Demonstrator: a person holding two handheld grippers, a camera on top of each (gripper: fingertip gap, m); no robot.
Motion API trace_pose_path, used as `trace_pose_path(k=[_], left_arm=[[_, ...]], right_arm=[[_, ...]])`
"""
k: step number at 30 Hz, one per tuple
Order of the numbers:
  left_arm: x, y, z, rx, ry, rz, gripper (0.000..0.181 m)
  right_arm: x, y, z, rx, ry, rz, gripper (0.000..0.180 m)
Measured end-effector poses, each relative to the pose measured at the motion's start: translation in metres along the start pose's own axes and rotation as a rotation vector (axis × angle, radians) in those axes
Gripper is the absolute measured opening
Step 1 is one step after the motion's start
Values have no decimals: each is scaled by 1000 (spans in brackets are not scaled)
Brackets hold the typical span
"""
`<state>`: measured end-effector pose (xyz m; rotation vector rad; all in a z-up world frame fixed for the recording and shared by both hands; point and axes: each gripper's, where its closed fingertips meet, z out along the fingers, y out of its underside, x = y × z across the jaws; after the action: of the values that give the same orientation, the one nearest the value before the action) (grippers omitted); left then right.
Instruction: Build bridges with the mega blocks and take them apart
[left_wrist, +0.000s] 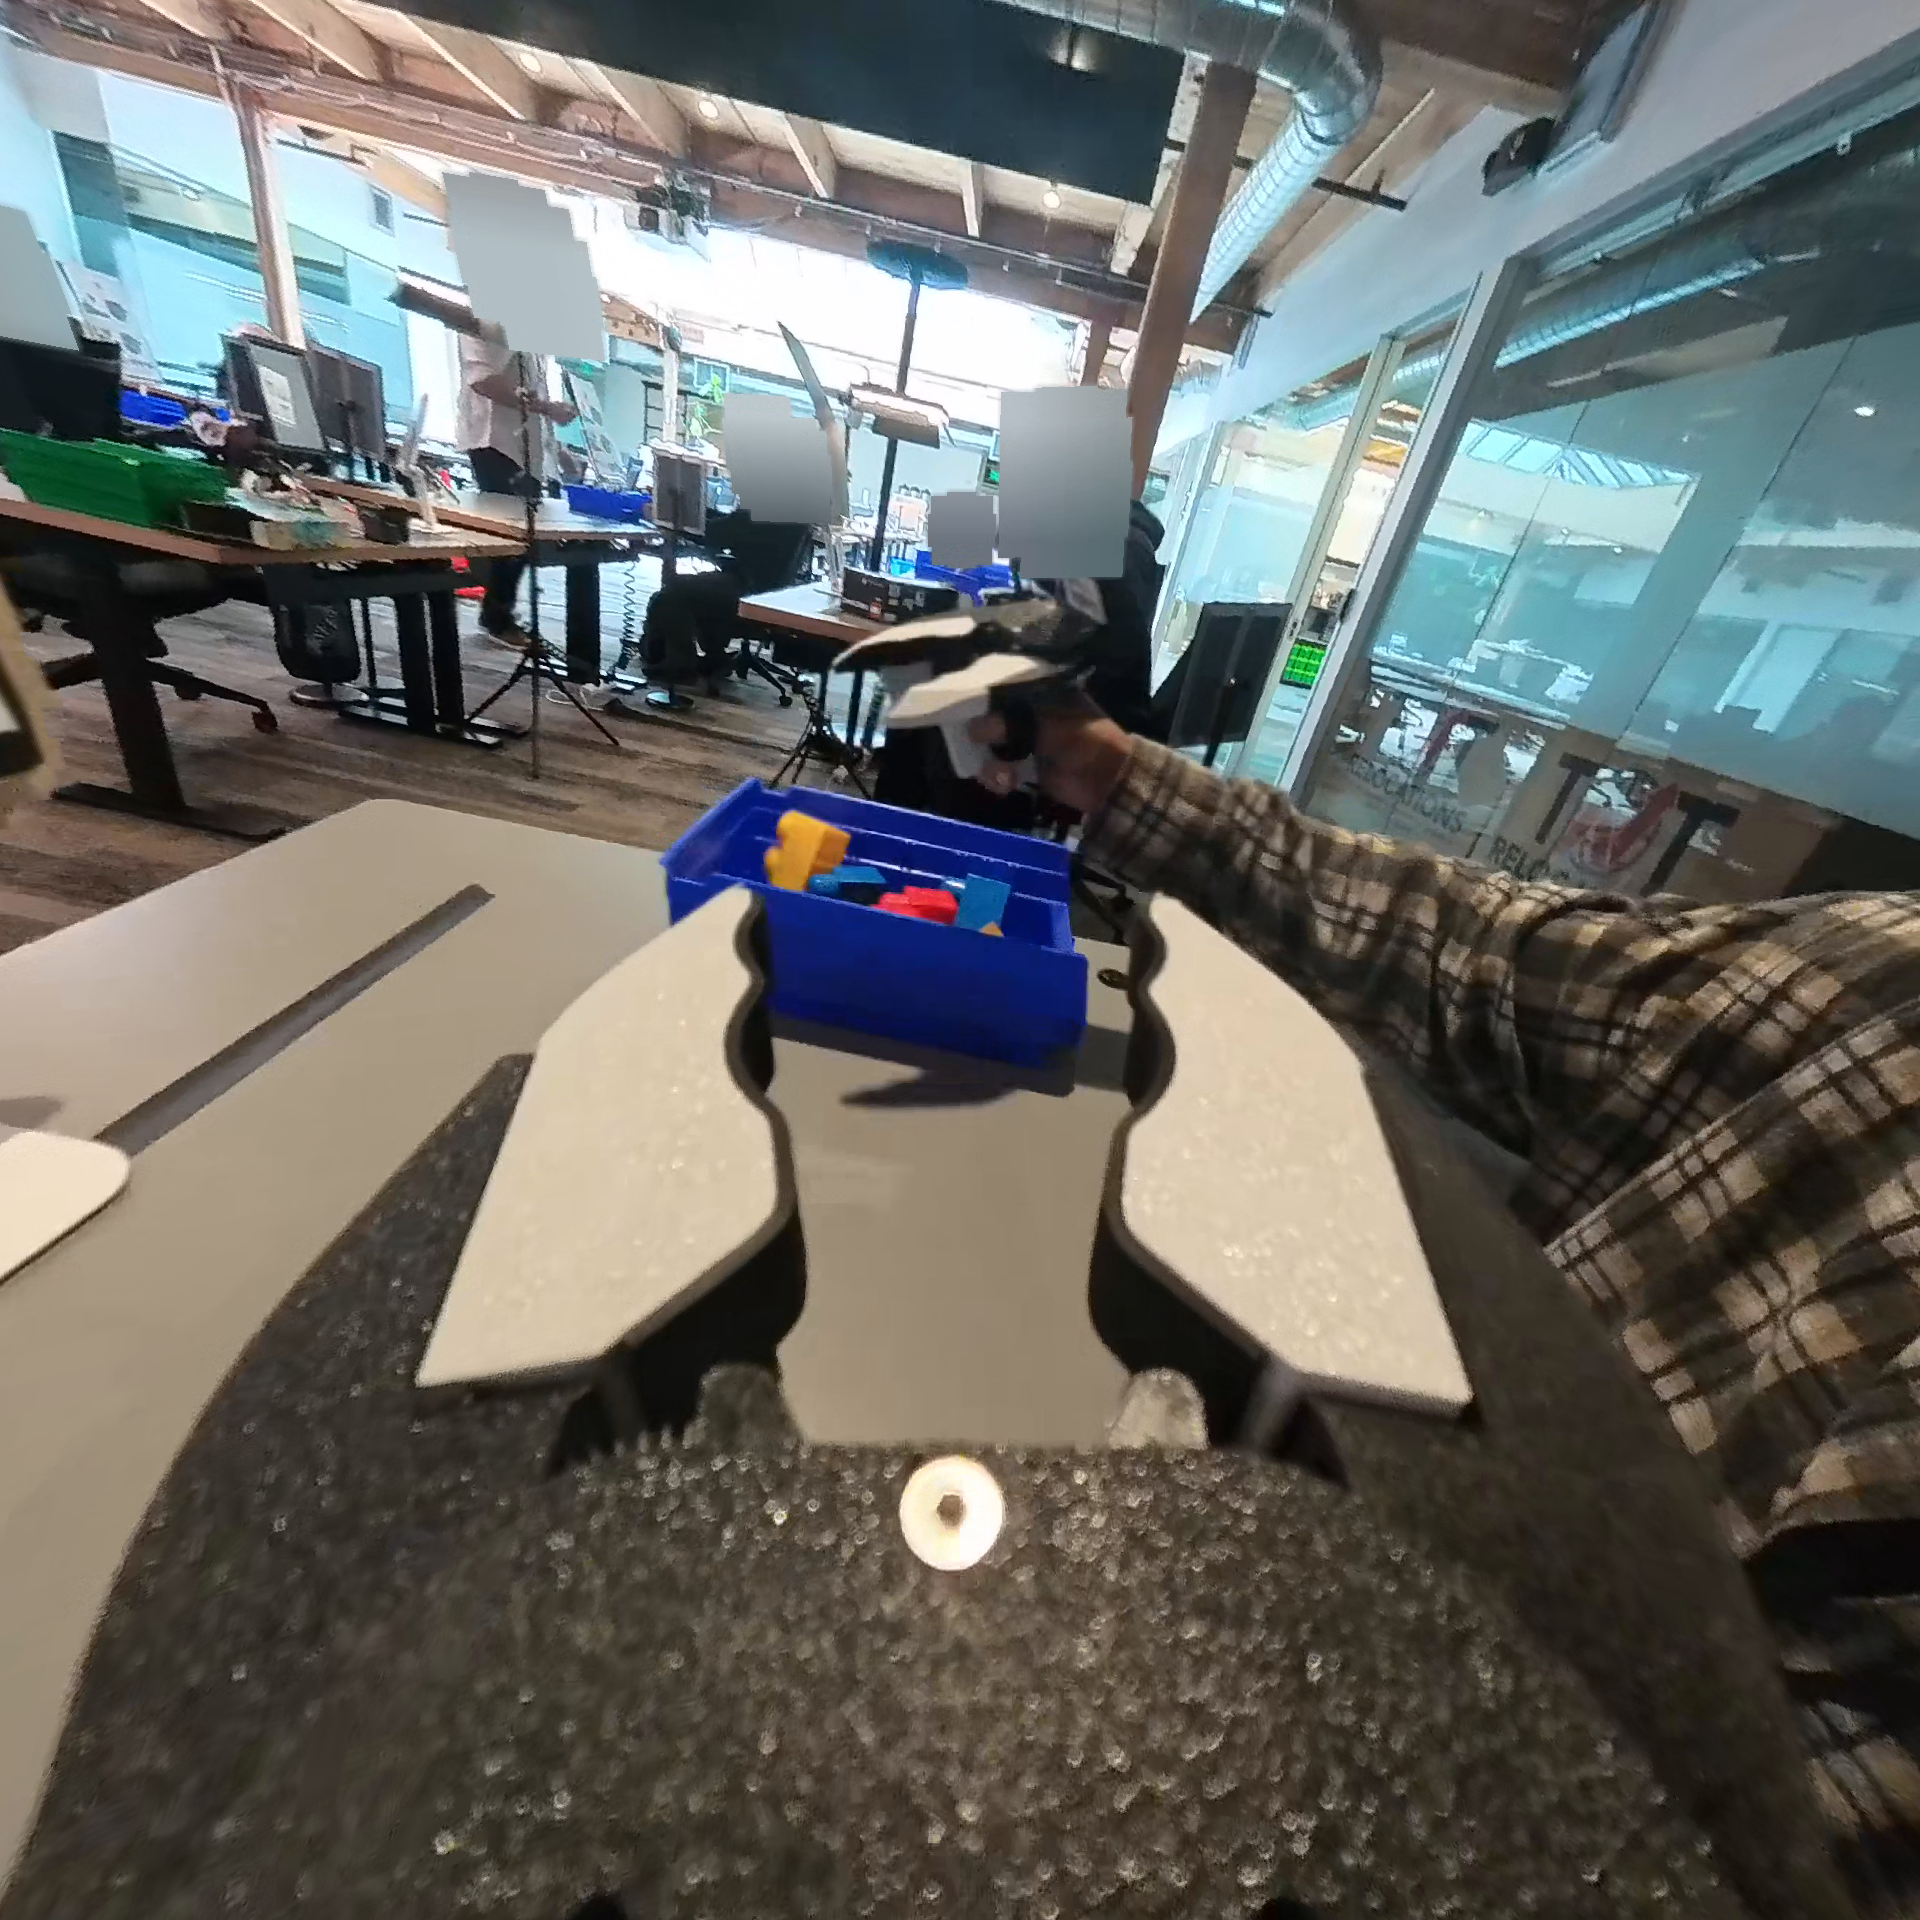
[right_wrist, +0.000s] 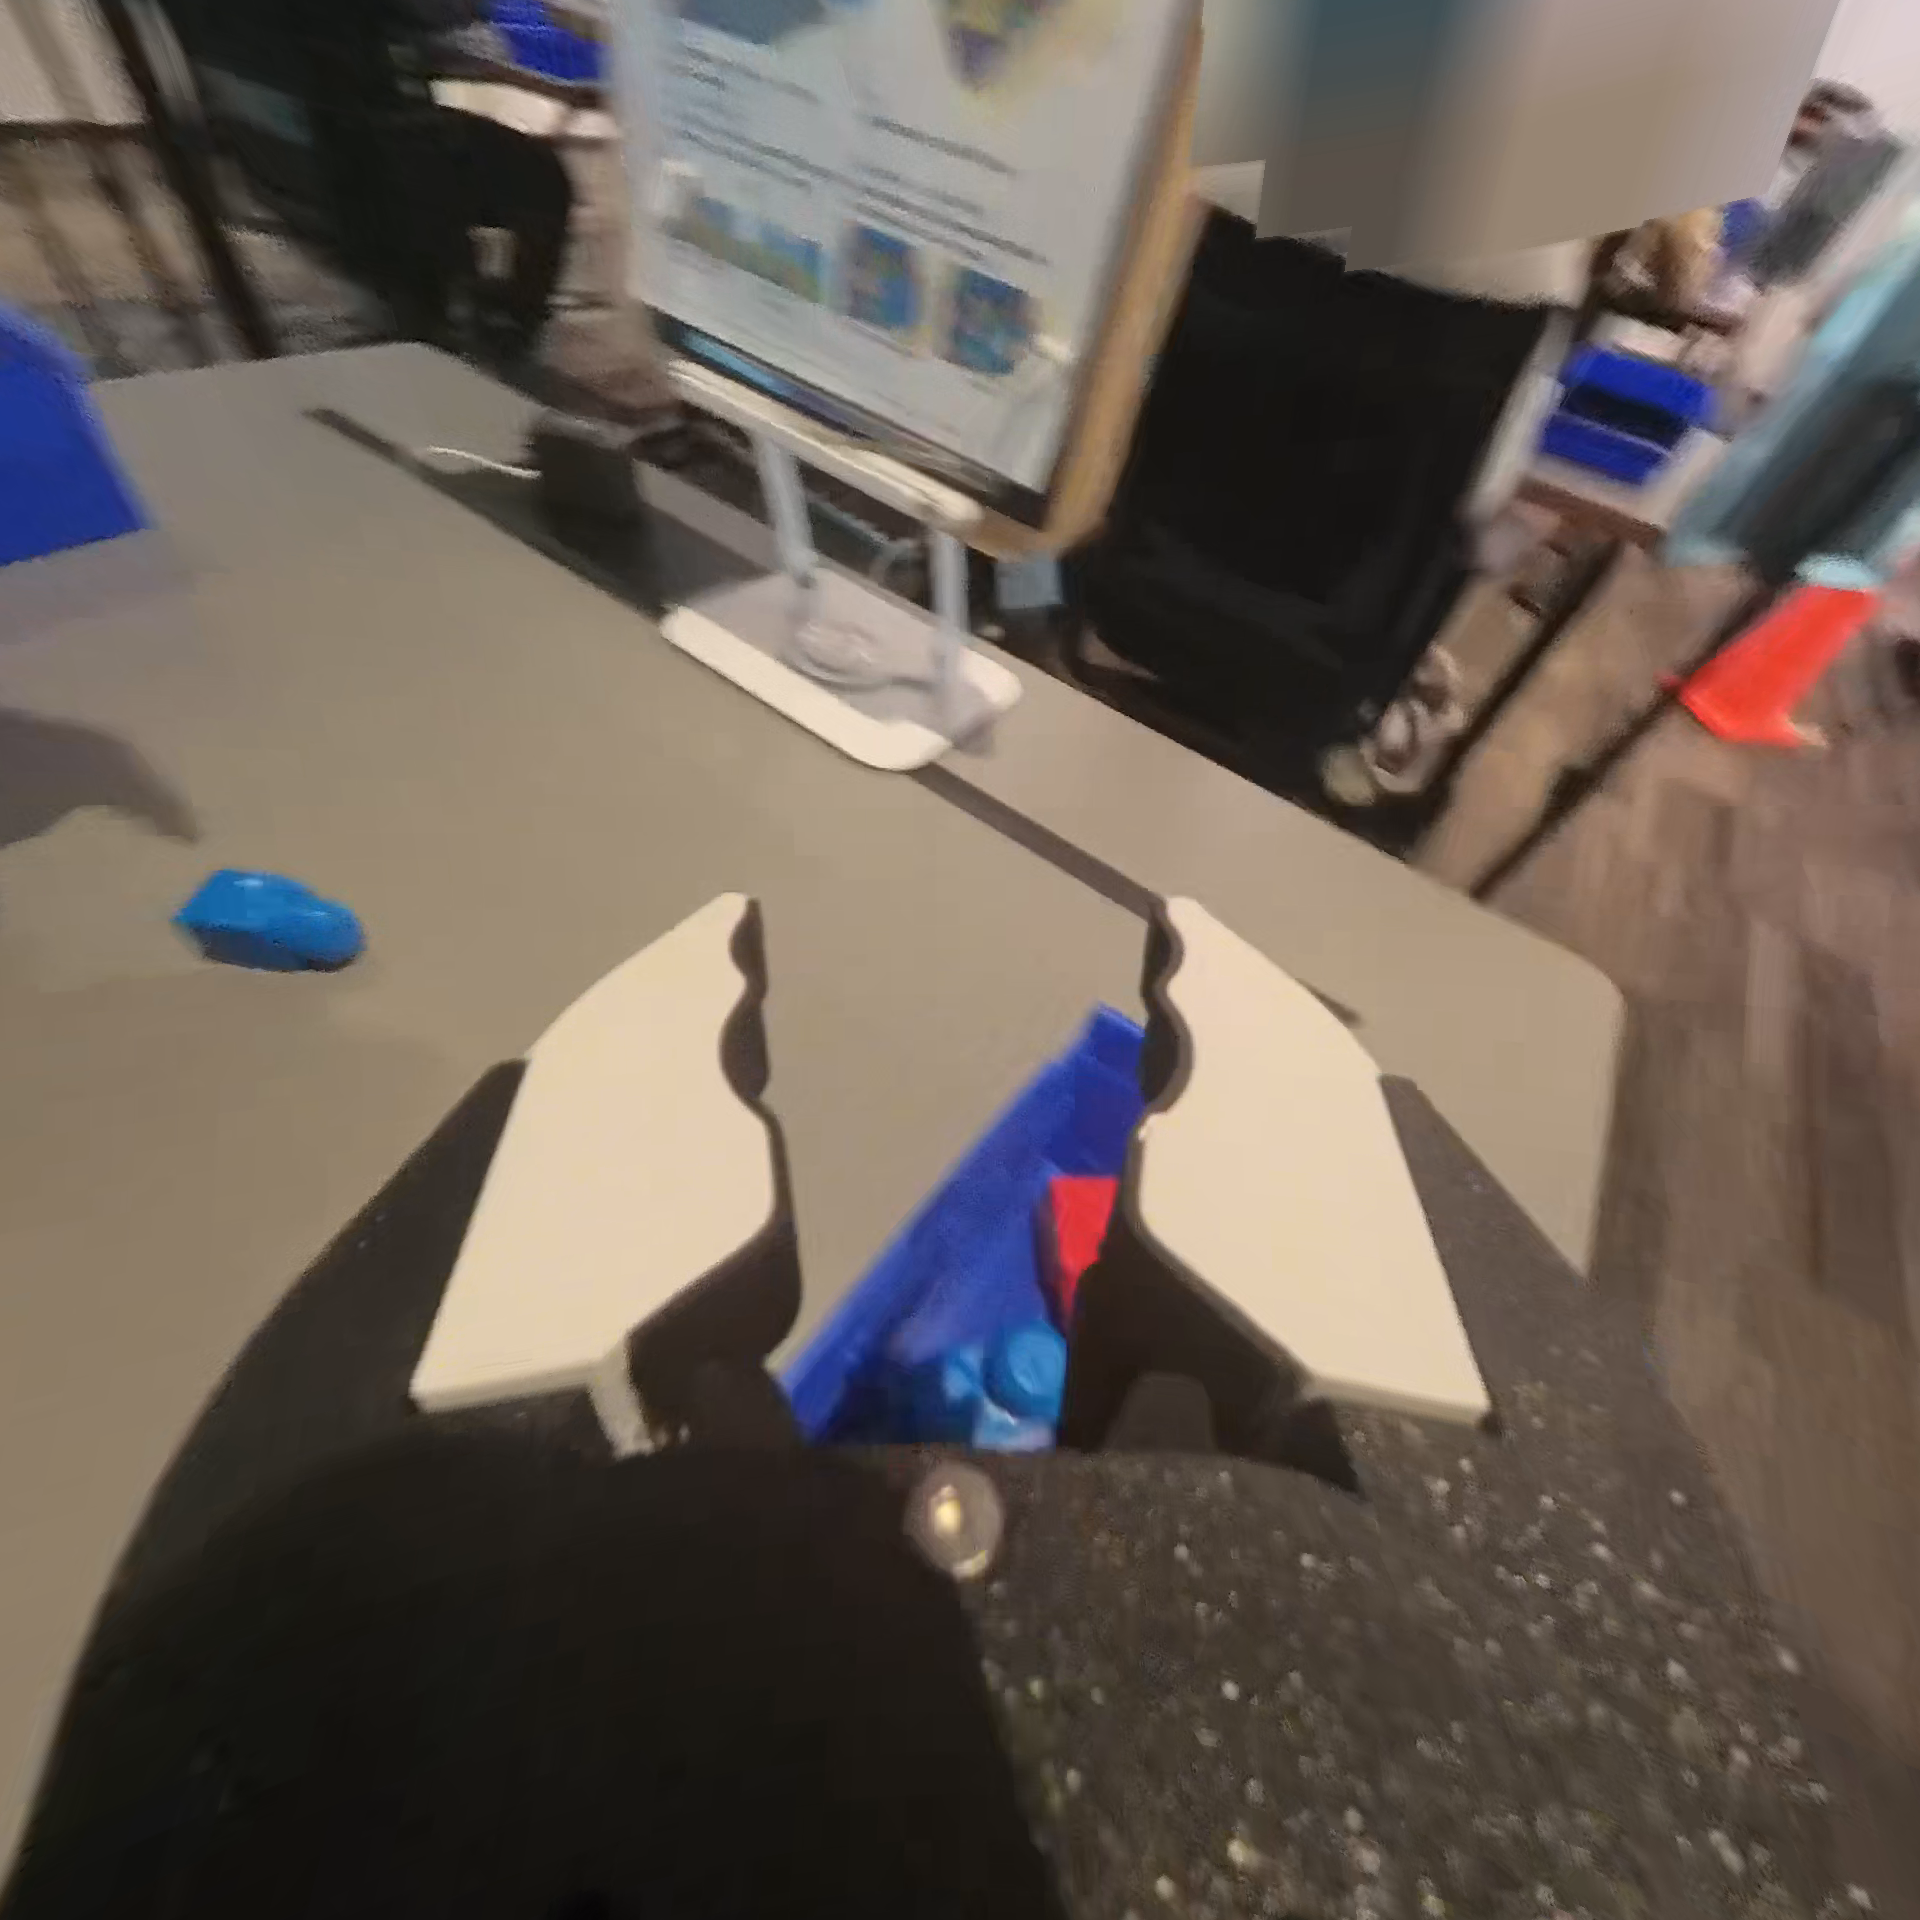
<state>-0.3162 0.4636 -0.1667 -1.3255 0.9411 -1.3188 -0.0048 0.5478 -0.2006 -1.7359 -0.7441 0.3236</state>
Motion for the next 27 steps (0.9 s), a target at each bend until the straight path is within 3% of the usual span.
trace_pose_path(k=[5,13,19,27], left_arm=[[-5,-12,-14,37,-34,14,65],[-7,-25,-29,70,-63,42,62],[-13,-25,-35,61,-99,60,61],[-19,-20,-33,52,-103,45,61]], right_arm=[[-109,-21,46,-17,-324,-203,89],[-250,38,117,-195,-799,-534,88],[-294,80,150,-363,-1013,-619,78],[-319,110,181,-459,-1108,-712,64]])
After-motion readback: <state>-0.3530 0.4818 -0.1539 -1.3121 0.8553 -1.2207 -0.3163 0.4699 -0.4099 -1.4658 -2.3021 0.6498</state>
